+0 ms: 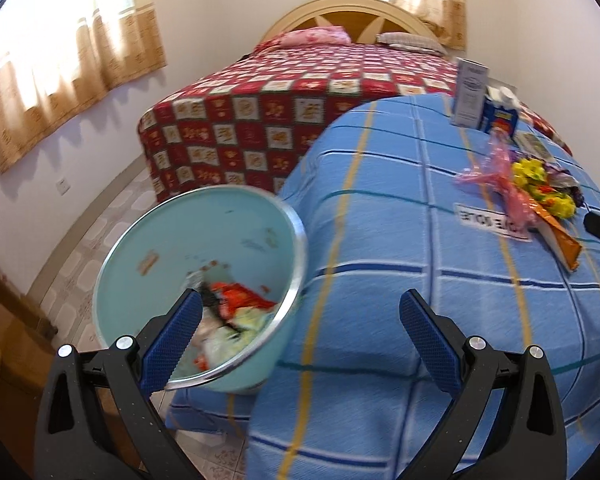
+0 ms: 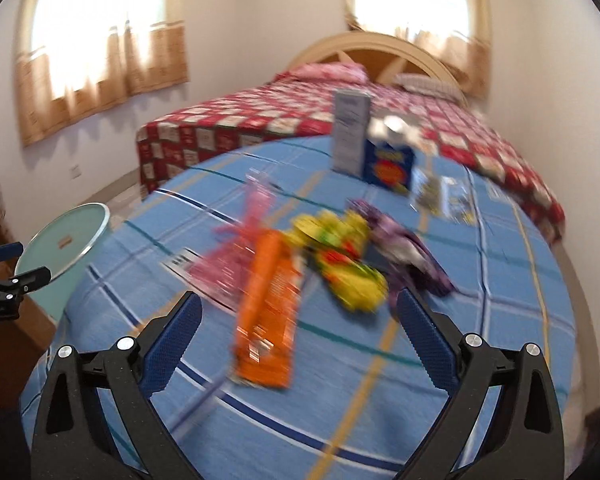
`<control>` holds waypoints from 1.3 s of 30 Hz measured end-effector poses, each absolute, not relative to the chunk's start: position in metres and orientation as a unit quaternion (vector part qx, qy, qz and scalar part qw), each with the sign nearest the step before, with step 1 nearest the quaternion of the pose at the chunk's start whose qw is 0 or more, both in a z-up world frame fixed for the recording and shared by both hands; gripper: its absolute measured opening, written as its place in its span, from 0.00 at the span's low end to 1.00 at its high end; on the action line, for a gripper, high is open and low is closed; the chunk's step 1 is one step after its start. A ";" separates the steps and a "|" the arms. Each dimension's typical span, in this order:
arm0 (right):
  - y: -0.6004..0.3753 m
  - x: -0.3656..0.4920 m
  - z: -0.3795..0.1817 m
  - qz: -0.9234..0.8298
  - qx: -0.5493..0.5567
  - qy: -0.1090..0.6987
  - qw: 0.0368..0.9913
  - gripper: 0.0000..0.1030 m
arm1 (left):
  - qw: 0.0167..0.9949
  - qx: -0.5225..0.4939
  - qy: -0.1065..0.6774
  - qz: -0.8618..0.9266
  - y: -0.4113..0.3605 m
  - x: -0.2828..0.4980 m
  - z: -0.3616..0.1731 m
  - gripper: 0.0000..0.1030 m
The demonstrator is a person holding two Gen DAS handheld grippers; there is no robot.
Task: Collect trash
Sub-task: 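Grasp the orange snack packet on the bed with the right tool, then grasp the pink plastic bag with the left tool while the right tool holds the orange packet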
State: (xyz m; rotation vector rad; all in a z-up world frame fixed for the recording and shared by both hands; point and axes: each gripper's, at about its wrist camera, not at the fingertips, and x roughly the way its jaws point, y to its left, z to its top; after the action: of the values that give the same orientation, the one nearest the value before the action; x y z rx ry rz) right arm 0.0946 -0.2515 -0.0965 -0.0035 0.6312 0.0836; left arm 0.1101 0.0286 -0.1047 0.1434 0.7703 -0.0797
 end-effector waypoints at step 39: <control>-0.291 0.076 -0.089 0.077 0.050 0.331 0.939 0.24 | 0.928 0.061 0.358 -0.083 -0.055 0.128 -0.084 0.94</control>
State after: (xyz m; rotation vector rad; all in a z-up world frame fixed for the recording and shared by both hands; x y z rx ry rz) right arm 0.0760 -0.2907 -0.0890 0.1022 0.6750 0.1567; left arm 0.1284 -0.0547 -0.0844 0.1252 0.7345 -0.1704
